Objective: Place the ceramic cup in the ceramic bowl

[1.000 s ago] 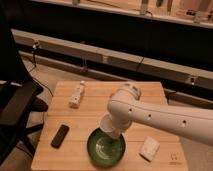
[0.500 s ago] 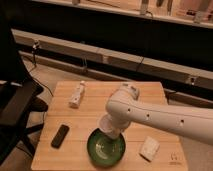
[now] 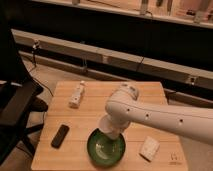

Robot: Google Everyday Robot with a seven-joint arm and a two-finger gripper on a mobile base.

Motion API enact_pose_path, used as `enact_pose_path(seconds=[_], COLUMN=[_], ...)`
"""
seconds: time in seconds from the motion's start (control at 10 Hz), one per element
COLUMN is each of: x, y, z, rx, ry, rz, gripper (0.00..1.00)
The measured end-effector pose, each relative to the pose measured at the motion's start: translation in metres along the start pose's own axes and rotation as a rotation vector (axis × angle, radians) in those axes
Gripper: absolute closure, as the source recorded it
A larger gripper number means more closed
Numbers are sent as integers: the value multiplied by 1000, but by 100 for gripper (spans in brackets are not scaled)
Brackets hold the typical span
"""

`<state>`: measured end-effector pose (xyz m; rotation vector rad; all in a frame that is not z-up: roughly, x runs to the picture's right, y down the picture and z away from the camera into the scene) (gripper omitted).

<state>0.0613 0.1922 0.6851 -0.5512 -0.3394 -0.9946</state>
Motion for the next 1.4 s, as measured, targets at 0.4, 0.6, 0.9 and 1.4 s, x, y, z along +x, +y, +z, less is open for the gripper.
enact_pose_path(seconds=[0.4,0.6,0.9,1.4], x=[-3,-2,-1,0], y=[-2,-2,-3,-3], z=[5,7,4,4], rx=[15,25,12,21], ry=[-38,-61,-25,-45], rz=[-7,-5,-11,-7], gripper=[20,20,42,44])
